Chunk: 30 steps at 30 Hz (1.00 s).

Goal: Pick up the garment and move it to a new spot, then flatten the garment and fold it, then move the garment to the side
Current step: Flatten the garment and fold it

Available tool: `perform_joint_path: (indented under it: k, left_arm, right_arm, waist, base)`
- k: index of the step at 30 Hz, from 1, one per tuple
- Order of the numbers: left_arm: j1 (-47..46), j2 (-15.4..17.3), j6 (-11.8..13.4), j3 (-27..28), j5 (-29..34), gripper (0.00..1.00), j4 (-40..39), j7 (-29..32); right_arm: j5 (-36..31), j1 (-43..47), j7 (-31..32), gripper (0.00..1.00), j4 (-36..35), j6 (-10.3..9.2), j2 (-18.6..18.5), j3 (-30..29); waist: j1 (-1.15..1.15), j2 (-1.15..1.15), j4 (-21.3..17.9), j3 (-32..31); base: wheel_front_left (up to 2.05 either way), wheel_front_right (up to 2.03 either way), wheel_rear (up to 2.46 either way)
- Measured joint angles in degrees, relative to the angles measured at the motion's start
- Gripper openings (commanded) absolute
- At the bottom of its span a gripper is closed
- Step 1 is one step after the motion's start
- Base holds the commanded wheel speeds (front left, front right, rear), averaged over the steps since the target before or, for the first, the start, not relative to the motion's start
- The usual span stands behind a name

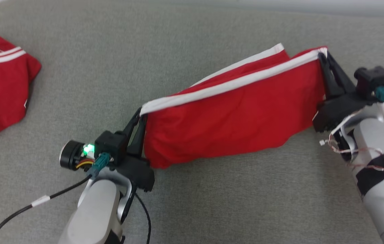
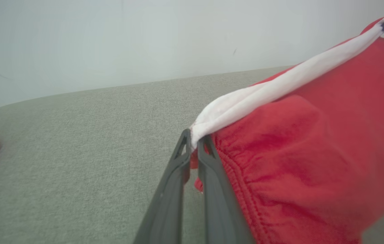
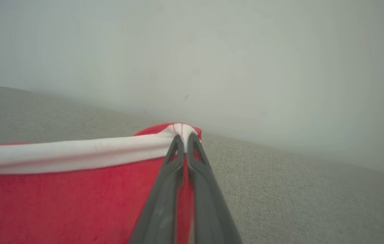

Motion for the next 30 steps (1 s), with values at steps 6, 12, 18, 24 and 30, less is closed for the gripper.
perform_joint_path:
  k: [6,12,18,24,30]
  left_arm:
    - [-4.5,-0.1,1.5,-2.6,-2.8,0.0,-0.5,0.0]
    - [-6.2,-0.1,3.2,-4.8,-3.9,0.0,-0.6,0.0]
    - [-6.1,-0.2,5.4,-5.5,-4.9,1.0,-1.8,0.0]
    - [-2.6,-0.2,7.0,-3.4,-4.4,1.0,-3.9,0.0]
    - [2.8,-0.2,7.5,-1.1,-3.4,1.0,-6.5,0.0]
  right_arm:
    - [-3.8,-6.8,0.0,0.0,4.1,0.0,-0.7,0.6]
    - [-5.9,-10.3,0.0,0.0,8.0,-0.01,0.2,0.3]
    - [-6.4,-10.6,0.0,1.0,9.8,-0.03,1.0,-1.8]
    - [-4.9,-6.2,0.0,1.0,4.3,-0.04,1.8,-4.9]
    - [-1.3,2.8,0.0,1.0,0.2,-0.04,2.6,-7.5]
  waist:
    - [-0.01,0.0,1.7,4.4]
    - [-0.01,0.0,3.2,7.8]
    - [-0.02,0.0,4.1,8.6]
    - [-0.02,0.0,3.5,6.7]
    - [-0.03,-0.01,2.8,3.6]
  base:
    - [0.0,0.0,0.0]
    - [0.0,0.0,0.0]
    - [0.0,0.0,0.0]
    - [0.0,0.0,0.0]
    - [0.0,0.0,0.0]
